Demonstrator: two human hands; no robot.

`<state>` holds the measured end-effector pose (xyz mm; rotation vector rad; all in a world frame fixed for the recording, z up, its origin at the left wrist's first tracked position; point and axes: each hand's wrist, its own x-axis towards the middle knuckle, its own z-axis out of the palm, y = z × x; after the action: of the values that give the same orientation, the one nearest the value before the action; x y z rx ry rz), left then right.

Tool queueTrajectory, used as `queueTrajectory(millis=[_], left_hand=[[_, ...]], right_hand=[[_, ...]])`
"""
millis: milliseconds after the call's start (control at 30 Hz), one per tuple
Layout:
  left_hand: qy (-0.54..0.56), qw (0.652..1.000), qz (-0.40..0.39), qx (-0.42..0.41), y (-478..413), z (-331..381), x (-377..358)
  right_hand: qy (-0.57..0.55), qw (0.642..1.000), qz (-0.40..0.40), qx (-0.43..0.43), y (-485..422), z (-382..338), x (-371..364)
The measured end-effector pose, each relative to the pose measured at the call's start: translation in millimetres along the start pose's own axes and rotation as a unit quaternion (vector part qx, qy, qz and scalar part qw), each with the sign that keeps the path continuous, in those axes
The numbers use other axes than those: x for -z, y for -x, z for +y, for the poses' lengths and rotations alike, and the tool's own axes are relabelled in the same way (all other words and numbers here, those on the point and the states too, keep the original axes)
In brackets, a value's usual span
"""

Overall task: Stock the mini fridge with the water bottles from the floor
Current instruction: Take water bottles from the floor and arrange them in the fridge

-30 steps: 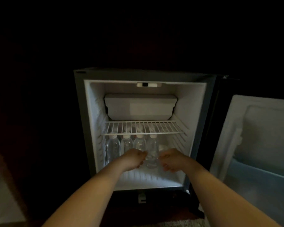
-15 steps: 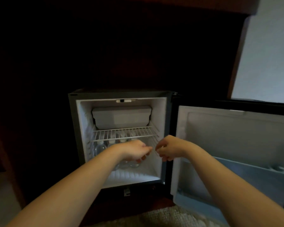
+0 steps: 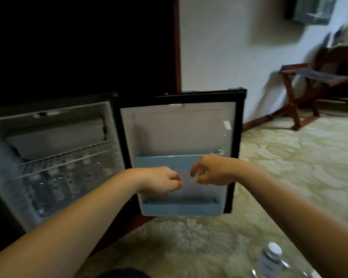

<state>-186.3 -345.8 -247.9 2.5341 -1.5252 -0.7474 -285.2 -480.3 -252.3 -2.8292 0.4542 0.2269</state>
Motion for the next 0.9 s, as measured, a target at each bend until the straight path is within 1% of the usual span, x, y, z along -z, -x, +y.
queueTrajectory(millis=[100, 200, 333, 500, 567, 667, 800, 900], left_hand=[[-0.032, 0.999, -0.038, -0.022, -21.9, 33.2, -22.3], [-0.039, 0.994, -0.085, -0.048, -48.7, 62.7, -52.1], [-0.036, 0.99, -0.111, -0.074, -80.6, 96.3, -99.0], [-0.036, 0.982, -0.179, -0.056, -119.1, 111.7, -170.1], [-0.017, 0.982, -0.184, -0.044, -129.6, 115.0, -192.0], [0.047, 0.982, -0.179, -0.023, -139.4, 118.3, -221.0], [0.133, 0.978, -0.159, 0.024, -146.0, 109.9, -251.6], [0.131, 0.977, -0.158, 0.051, -147.2, 99.8, -264.3]], right_hand=[[-0.012, 0.999, -0.009, -0.038, 26.9, 42.1, -6.7], [-0.019, 0.996, -0.03, -0.078, 52.8, 83.8, -18.5], [-0.054, 0.989, -0.054, -0.126, 73.1, 130.6, -46.6], [-0.038, 0.979, -0.095, -0.177, 84.2, 170.5, -105.8], [-0.028, 0.973, -0.116, -0.196, 84.5, 180.1, -131.9], [-0.019, 0.966, -0.128, -0.222, 80.1, 192.4, -166.9], [-0.038, 0.966, -0.104, -0.233, 70.2, 198.1, -202.8], [-0.01, 0.969, -0.073, -0.234, 64.8, 195.0, -226.4]])
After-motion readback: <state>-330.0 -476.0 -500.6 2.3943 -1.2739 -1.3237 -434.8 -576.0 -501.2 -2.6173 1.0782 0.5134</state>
